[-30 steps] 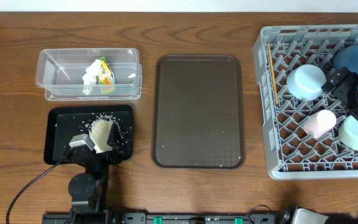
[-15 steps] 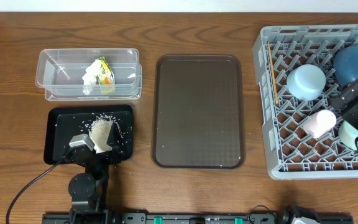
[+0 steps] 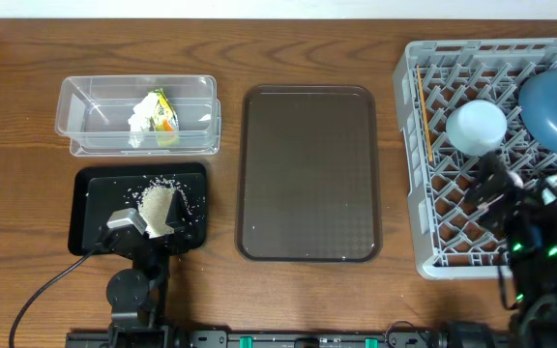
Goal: Sort waste into correct bins and load items into the dishwasher rack
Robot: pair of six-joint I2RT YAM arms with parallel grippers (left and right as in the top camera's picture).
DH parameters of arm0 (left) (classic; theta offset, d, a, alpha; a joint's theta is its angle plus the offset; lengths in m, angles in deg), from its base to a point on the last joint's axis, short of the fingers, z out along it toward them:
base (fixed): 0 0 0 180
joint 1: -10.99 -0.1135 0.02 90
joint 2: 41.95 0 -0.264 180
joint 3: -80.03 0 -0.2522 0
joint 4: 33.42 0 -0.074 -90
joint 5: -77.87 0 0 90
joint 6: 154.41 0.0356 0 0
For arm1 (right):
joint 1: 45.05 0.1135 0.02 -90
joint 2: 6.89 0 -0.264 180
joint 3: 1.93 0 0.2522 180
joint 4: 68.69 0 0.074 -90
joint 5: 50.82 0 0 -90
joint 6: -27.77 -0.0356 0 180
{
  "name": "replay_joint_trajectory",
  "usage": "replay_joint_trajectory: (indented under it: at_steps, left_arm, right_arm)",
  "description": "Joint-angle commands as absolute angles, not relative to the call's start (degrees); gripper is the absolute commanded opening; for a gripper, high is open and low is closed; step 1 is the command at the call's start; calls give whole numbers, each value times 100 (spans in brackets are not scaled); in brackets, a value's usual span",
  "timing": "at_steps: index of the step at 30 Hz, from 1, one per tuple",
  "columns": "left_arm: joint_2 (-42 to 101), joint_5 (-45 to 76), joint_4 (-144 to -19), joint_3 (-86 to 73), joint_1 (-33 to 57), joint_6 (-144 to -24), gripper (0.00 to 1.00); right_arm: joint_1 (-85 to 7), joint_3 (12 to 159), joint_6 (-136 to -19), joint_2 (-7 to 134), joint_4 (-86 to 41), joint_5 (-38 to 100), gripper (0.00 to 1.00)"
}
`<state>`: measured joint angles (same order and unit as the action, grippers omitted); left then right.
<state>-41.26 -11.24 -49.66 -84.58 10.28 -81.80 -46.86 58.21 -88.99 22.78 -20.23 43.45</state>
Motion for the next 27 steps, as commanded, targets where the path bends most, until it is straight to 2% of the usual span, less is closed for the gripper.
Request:
replay_joint_trajectory:
  at_steps: [1, 17, 22, 27]
  left_arm:
    - [-4172, -1282, -5124, -8598, 1004, -8210, 91]
    - [-4172, -1282, -5124, -8598, 1004, -8210, 91]
    - [-4172, -1282, -5124, -8598, 1004, -8210, 91]
    - [-4172, -1282, -5124, -8598, 1004, -8210, 92]
  right_arm:
    - [-4578, 5101, -8938, 1852, -2308, 4299, 99]
    - [-4583, 1681, -8615, -242, -5418, 3276, 99]
    - [-4589, 1213, -8506, -655, -5630, 3294, 99]
    - [-4616, 1215, -7867, -657, -5553, 3267, 99]
